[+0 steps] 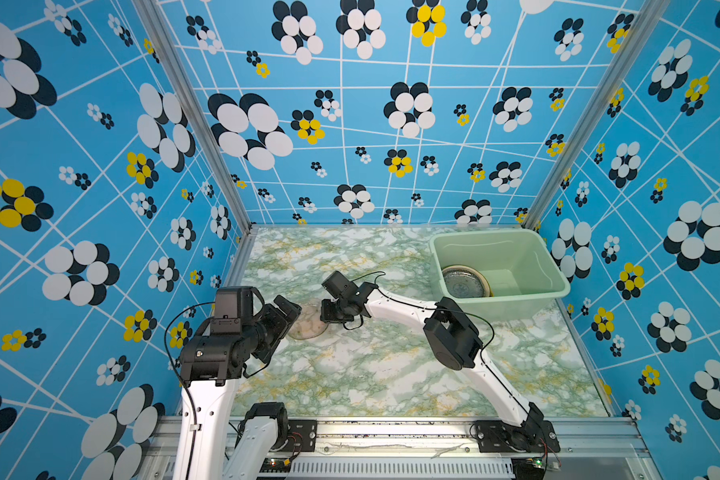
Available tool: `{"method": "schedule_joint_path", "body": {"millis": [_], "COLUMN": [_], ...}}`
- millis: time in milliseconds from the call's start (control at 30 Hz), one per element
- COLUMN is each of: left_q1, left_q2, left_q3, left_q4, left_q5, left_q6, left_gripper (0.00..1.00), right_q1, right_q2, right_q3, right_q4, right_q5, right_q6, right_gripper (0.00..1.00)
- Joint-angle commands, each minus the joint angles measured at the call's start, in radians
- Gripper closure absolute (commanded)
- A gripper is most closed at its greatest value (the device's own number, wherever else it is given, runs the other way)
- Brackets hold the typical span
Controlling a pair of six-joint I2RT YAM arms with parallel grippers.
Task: Place the plates into the plastic bin on the countertop
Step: 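Pinch the last clear glass plate rim with the right gripper, then lift the clear glass plate and carry it into the green bin with the right gripper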
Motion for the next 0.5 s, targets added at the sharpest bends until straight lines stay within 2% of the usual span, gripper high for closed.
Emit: {"method": "schedule_joint_path", "body": {"millis": [0,467], "left_q1": [0.011,0.011], "left_q2": [0.005,0.0], "left_q3": [-0.003,0.024], "left_q4": [0.001,0.009], "left_q5": [-0.005,0.006], "left_q6": [0.024,0.03], "left_gripper": [0.01,0.01], "right_q1": [-0.01,-0.018], "right_q2": [0.056,0.01], "right_q3": [0.009,0.033], "right_q4": [-0.028,-0.078], "right_q5": [-0.007,0.027], "right_q6": [0.011,-0.065], "right_gripper": [0.73,0.97]}}
